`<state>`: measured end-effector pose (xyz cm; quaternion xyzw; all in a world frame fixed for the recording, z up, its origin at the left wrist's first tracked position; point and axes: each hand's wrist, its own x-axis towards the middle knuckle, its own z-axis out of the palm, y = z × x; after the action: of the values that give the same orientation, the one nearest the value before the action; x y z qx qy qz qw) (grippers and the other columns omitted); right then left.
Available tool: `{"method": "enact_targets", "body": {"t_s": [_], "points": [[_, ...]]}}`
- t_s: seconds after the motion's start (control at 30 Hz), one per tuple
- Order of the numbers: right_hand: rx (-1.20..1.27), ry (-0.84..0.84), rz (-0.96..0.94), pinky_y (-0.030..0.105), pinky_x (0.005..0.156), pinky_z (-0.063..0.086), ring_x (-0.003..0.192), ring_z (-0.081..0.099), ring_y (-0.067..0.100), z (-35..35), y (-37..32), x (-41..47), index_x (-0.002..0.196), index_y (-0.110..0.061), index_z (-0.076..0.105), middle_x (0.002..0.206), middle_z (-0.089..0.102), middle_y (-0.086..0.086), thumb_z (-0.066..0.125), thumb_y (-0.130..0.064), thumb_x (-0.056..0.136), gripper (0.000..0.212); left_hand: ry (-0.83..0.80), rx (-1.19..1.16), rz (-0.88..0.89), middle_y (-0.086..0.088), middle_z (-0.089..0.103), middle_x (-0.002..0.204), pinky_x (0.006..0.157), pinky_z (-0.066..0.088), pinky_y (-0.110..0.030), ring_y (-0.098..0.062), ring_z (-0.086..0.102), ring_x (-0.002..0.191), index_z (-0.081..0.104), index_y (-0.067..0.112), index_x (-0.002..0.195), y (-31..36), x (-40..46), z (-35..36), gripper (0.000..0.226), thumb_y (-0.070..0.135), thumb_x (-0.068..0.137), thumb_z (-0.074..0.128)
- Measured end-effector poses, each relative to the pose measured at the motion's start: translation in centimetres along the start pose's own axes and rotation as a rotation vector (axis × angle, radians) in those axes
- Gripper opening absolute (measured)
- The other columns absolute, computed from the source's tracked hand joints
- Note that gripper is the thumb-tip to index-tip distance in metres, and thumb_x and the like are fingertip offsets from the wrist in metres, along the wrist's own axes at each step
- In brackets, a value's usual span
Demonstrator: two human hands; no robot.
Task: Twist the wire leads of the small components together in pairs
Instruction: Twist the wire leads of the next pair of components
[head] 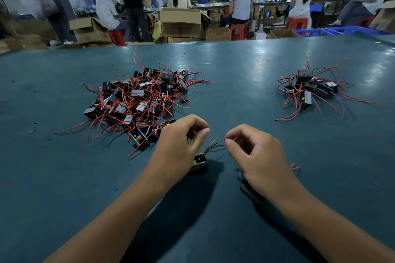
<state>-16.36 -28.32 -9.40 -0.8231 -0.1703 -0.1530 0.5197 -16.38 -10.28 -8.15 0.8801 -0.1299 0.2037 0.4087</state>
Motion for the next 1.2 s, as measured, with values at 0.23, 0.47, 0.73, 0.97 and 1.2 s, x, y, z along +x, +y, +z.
{"method": "enact_targets", "body": {"t_s": [0.23, 0.47, 0.73, 0.97, 1.2], "points": [[-0.049, 0.040, 0.092, 0.010, 0.051, 0.036, 0.050, 0.049, 0.001, 0.0, 0.6, 0.2, 0.073, -0.022, 0.068, 0.056, 0.059, -0.012, 0.067, -0.021, 0.089, 0.015, -0.179, 0.109, -0.077, 0.023, 0.063, 0.087, 0.059, 0.037, -0.013, -0.003, 0.049, 0.060, 0.069, 0.027, 0.110, -1.2, -0.1, 1.3, 0.016, 0.031, 0.094, 0.068], [-0.088, 0.043, 0.156, 0.011, 0.051, 0.039, 0.054, 0.056, 0.003, -0.2, 1.1, 0.4, 0.072, -0.023, 0.069, 0.058, 0.063, -0.014, 0.068, -0.021, 0.087, 0.016, -0.215, 0.073, -0.038, 0.020, 0.062, 0.079, 0.062, 0.041, -0.011, -0.007, 0.057, 0.071, 0.066, 0.027, 0.090, -0.7, -0.2, 0.8, 0.007, 0.024, 0.096, 0.065], [-0.041, 0.014, 0.213, 0.022, 0.057, 0.047, 0.062, 0.064, 0.010, -0.2, 1.5, 0.5, 0.073, -0.024, 0.070, 0.064, 0.069, -0.009, 0.068, -0.024, 0.086, 0.013, -0.220, 0.014, -0.051, 0.008, 0.069, 0.074, 0.070, 0.053, -0.033, -0.009, 0.064, 0.070, 0.064, 0.023, 0.086, -0.6, -0.3, 1.0, 0.009, 0.021, 0.094, 0.067], [-0.002, -0.067, 0.174, 0.028, 0.061, 0.048, 0.064, 0.063, 0.014, -0.3, 1.2, 0.4, 0.074, -0.026, 0.071, 0.065, 0.068, -0.004, 0.069, -0.025, 0.087, 0.013, -0.218, -0.046, -0.055, 0.012, 0.071, 0.070, 0.064, 0.056, -0.027, -0.002, 0.065, 0.063, 0.066, 0.029, 0.077, -0.9, -0.3, 1.6, 0.016, 0.024, 0.088, 0.076], [0.031, -0.079, 0.171, 0.028, 0.059, 0.046, 0.061, 0.060, 0.013, -0.4, 1.0, 0.4, 0.075, -0.025, 0.074, 0.065, 0.068, -0.003, 0.071, -0.024, 0.087, 0.012, -0.235, -0.129, -0.071, 0.010, 0.073, 0.074, 0.067, 0.059, -0.029, -0.005, 0.068, 0.064, 0.074, 0.022, 0.087, -1.2, -0.4, 1.6, 0.004, 0.020, 0.090, 0.073]]}}
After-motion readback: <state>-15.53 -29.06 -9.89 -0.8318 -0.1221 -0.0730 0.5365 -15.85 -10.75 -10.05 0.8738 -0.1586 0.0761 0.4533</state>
